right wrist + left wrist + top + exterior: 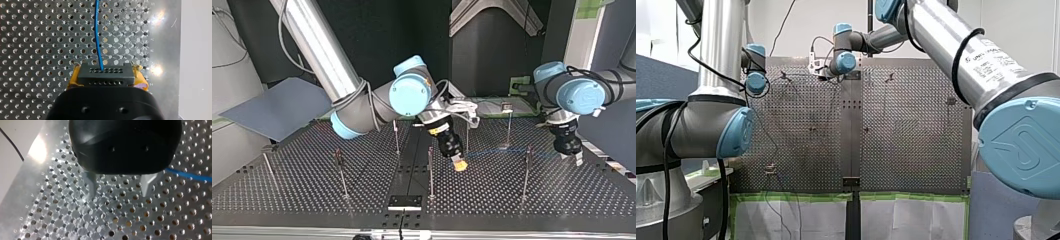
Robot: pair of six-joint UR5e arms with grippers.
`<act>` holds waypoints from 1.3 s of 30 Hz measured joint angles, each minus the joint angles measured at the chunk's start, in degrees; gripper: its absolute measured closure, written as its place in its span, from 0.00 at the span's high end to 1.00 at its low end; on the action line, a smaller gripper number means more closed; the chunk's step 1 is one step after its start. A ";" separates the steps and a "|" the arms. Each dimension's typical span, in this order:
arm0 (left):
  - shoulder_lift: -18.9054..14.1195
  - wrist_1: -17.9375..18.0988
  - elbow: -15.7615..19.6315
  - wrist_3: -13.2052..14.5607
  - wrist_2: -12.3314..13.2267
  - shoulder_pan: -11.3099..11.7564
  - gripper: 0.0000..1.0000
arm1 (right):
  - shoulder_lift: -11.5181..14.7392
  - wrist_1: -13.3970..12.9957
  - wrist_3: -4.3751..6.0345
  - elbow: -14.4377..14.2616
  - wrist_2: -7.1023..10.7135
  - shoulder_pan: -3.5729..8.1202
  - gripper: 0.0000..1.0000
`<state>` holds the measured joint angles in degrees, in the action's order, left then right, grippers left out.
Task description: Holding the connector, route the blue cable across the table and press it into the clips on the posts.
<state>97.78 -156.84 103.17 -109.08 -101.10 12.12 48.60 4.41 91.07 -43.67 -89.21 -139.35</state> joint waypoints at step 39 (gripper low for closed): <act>-20.05 -11.77 6.99 -0.75 14.08 -5.60 1.00 | 0.43 1.20 0.53 0.07 -8.19 -1.49 0.00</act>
<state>77.73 -168.61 110.16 -109.82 -87.02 6.52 49.03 5.62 91.60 -43.60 -97.40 -140.84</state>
